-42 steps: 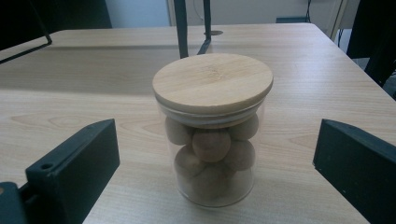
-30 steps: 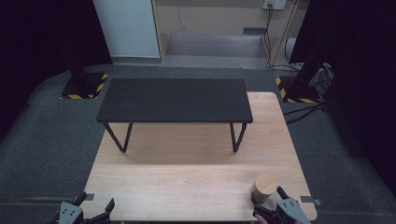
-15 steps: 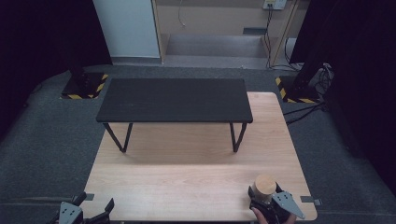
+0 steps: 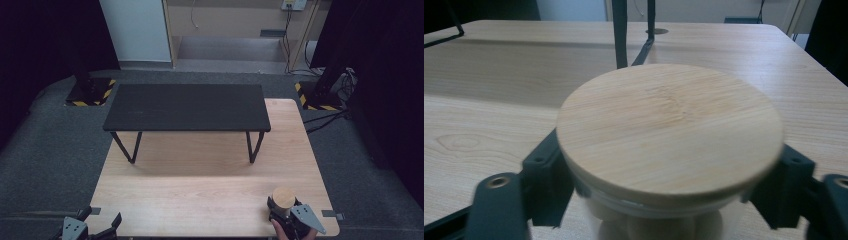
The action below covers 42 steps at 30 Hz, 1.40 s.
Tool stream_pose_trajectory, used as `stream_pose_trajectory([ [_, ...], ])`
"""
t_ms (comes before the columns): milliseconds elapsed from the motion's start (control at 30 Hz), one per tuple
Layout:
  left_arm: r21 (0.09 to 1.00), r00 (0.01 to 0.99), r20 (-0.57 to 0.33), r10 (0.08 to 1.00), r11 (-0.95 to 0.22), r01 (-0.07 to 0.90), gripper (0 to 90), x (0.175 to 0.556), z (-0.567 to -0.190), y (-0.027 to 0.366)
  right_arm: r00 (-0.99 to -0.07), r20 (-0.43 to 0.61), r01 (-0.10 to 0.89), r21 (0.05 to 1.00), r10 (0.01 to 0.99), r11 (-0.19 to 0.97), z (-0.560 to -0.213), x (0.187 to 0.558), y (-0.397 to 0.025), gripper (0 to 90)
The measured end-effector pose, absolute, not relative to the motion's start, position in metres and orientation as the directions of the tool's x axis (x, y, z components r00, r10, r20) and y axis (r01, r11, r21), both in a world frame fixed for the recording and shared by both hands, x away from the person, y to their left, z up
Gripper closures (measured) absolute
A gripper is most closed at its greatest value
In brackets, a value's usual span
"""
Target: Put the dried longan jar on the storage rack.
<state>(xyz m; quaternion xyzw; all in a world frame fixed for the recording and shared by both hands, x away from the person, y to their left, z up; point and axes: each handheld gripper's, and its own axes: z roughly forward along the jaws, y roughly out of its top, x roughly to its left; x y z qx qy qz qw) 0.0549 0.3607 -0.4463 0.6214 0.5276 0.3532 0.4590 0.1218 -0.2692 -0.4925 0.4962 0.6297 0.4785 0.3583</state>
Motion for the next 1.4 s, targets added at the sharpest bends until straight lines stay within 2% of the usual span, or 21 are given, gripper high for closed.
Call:
stream_pose_trajectory([
  [267,0.944,0.194,-0.043,0.980,-0.024,0.328,0.7,0.053,-0.445,0.362,-0.253,0.009,0.282,0.957,0.967,0.065,-0.480,0.118,-0.264,25.6],
  [567,0.946,0.195,-0.046,0.980,-0.021,0.324,0.7,0.051,-0.443,0.363,-0.295,0.019,0.259,0.964,0.955,0.060,-0.427,0.124,-0.259,25.6],
  [1100,0.950,0.205,-0.059,0.977,-0.009,0.312,0.7,0.049,-0.439,0.363,-0.395,0.012,0.227,0.970,0.919,0.085,-0.339,0.166,-0.244,25.6],
  [1400,0.952,0.203,-0.062,0.977,-0.003,0.305,0.7,0.047,-0.434,0.363,-0.433,0.031,0.216,0.974,0.901,0.071,-0.313,0.193,-0.233,25.6],
])
